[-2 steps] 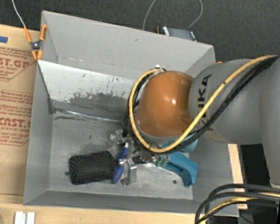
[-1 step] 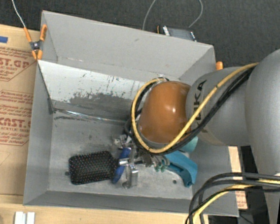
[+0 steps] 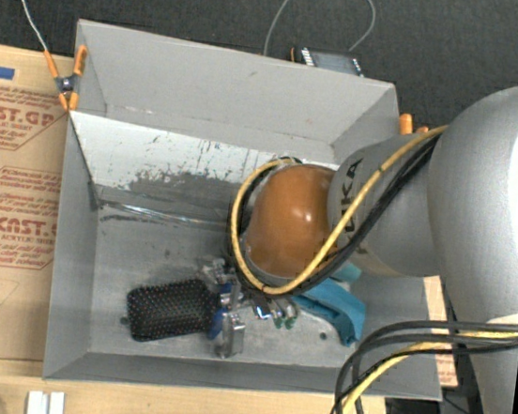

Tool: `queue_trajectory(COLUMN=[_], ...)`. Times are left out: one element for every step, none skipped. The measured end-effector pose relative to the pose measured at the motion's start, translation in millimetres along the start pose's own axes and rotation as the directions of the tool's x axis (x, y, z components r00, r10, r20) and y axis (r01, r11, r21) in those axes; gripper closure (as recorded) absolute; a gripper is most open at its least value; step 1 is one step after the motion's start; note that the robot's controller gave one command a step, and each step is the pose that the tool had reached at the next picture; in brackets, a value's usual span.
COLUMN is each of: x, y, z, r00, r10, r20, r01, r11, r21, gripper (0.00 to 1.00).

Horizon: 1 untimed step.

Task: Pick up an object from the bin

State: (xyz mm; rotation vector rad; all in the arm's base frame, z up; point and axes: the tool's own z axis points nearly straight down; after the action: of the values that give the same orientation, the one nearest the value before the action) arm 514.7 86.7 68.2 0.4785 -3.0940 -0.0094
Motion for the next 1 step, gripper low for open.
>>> queue_trajectory(x=[-26.8], y=[35.8], z=[-1.6], r00=[1.0], r10=[0.014], r20=[0.002], r01=[-0.014], r11=[1.0], r21=[-0.003], gripper=[0.0])
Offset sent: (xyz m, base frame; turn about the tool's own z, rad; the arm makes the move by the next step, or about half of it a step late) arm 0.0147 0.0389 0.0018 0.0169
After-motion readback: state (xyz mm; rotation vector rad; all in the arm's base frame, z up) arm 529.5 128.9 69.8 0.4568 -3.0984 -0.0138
